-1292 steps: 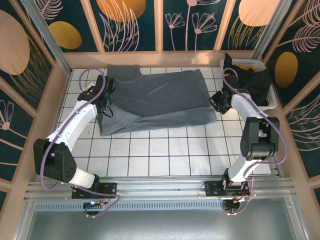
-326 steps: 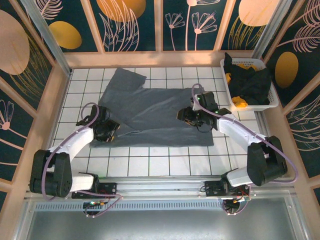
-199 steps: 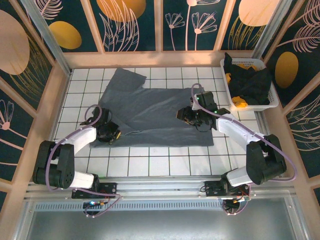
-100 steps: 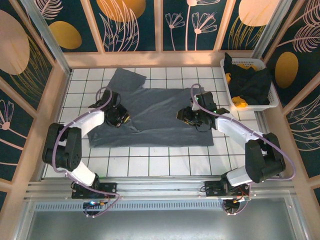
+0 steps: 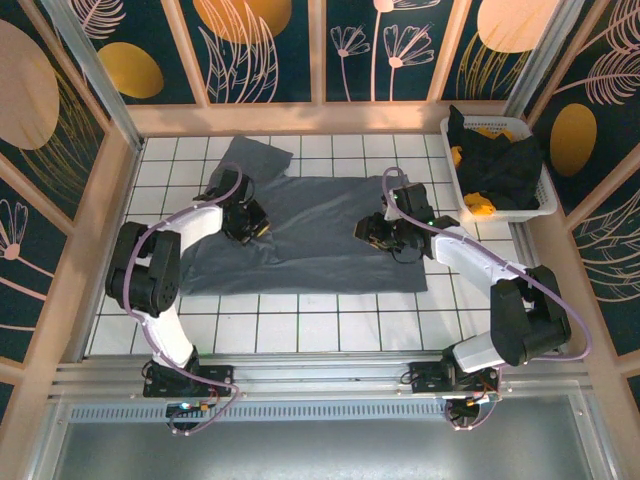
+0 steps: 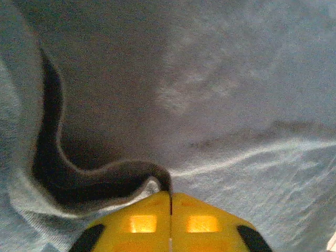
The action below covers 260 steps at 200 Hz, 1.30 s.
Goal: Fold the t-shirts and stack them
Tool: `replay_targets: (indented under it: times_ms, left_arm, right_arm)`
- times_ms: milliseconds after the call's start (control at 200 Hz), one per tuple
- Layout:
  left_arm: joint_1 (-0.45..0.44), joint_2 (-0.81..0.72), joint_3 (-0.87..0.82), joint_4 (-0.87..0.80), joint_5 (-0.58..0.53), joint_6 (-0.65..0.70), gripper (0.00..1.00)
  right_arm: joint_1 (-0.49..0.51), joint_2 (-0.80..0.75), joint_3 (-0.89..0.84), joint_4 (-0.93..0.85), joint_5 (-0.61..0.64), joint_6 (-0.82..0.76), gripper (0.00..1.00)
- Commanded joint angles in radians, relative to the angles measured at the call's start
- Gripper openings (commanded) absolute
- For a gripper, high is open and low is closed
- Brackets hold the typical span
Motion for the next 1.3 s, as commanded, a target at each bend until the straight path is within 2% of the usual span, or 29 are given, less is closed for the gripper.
replay_targets:
  times_ms: [0,65,200,390,526,606,801,961,1051,1146,1206,1296]
  left_arm:
    - [-0.008,-0.007,0.046,-0.082,-0.038,0.042,0.64]
    - [-0.008,-0.057,0.039,-0.120,-0.098,0.032,0.65]
    - [0.004,-0.182,-0.048,-0.155,-0.202,0.014,0.51]
    - [0.112,-0.213,-0.213,-0.095,-0.170,0.012,0.43]
    - [0.145,-0.178,-0.254,-0.090,-0.193,0.023,0.43]
    - [0.149,-0.188,-0.295,-0.117,-0.230,0.003,0.46]
    - [0.167,-0.341,-0.468,-0.130,-0.257,-0.069,0.45]
    - [0.167,-0.448,-0.519,-0.187,-0.270,-0.075,0.45]
    - [0.168,-0.476,-0.476,-0.216,-0.308,-0.050,0.47]
    - [0.168,-0.446,-0.334,-0.217,-0.353,-0.001,0.50]
    - [0.168,-0.380,-0.202,-0.195,-0.349,0.051,0.51]
    - [0.168,-0.188,0.045,-0.221,-0.353,0.141,0.50]
  right_arm:
    - [-0.013,-0.002,-0.021,-0.043,0.078,-0.002,0.37]
    - [-0.016,-0.020,-0.048,-0.073,0.145,-0.027,0.39]
    - [-0.047,-0.035,-0.110,-0.122,0.191,-0.062,0.38]
    - [-0.060,-0.016,-0.183,-0.141,0.219,-0.056,0.37]
    - [-0.059,0.051,-0.195,-0.176,0.228,-0.062,0.35]
    - [-0.056,0.071,-0.202,-0.220,0.220,-0.063,0.35]
    - [-0.025,0.022,-0.249,-0.347,0.166,-0.057,0.35]
    - [0.027,-0.009,-0.230,-0.424,0.100,0.000,0.36]
    - [0.035,-0.044,-0.192,-0.443,0.104,0.017,0.36]
    - [0.033,-0.087,-0.086,-0.432,0.176,0.000,0.40]
    - [0.017,-0.079,-0.012,-0.396,0.202,-0.029,0.43]
    - [-0.028,-0.018,0.082,-0.295,0.181,-0.067,0.45]
